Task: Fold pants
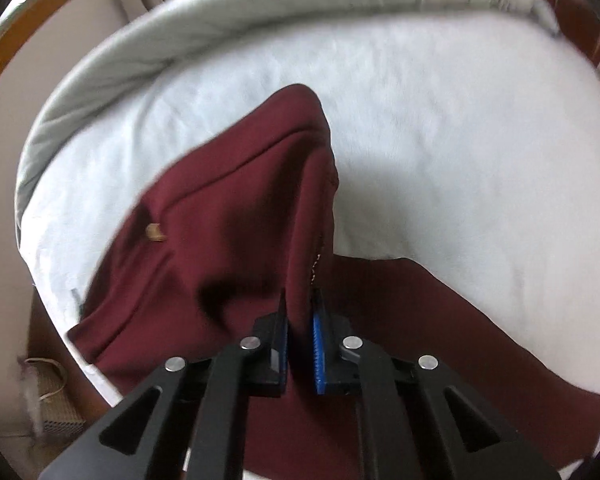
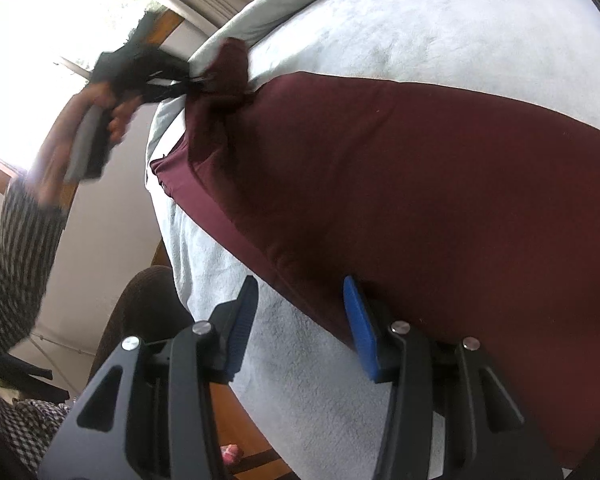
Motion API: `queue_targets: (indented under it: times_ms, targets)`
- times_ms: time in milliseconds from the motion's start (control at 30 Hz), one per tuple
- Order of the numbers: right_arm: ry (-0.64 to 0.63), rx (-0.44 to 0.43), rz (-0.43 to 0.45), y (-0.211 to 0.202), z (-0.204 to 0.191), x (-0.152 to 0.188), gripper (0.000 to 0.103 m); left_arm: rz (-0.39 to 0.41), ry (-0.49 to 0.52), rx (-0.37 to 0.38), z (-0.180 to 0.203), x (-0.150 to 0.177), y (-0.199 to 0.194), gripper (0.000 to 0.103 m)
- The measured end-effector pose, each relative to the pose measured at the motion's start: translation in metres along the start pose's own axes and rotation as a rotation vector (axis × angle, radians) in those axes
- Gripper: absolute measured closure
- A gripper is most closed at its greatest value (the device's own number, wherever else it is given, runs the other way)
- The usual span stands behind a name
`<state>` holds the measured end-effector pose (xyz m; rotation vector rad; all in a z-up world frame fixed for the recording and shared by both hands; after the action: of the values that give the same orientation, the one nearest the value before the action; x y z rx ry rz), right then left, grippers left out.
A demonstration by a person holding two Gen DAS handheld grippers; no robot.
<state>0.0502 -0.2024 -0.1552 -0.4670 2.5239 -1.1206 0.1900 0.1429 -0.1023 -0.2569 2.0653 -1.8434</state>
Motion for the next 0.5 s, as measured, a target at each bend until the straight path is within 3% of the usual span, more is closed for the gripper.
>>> queue_targets:
  times_ms: [167,300,400,500]
  targets:
    - [0.019,-0.005,0.006,-0.001,0.002,-0.001,0.058,0.130,-0.084,0.102,-0.062,0.053,-0.028,0.093]
    - [0.030,0.001,0.003,-0.001,0.002,-0.002,0.055,0.120,-0.140,0.174,-0.096,0.091,0.000,0.090]
    - [0.029,0.018,0.004,-0.003,-0.002,-0.004,0.046,0.120,-0.191,0.308,-0.109,0.105,0.020,0.088]
    - [0.024,0.054,0.004,-0.005,-0.005,-0.005,0.041,0.088,-0.268,0.427,-0.123,0.105,0.039,0.072]
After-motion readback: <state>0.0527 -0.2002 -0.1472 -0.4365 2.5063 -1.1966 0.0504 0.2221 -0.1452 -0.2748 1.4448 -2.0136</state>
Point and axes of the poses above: each gripper's, at about its wrist camera, not at the fingertips, and y roughly the way its jaws point, z to its right, x to its underside, the point moved 6 cm from there along y, roughly the way its jaws point, and after that the axes turned 11 degrees about -z, right-handed, at the moved point
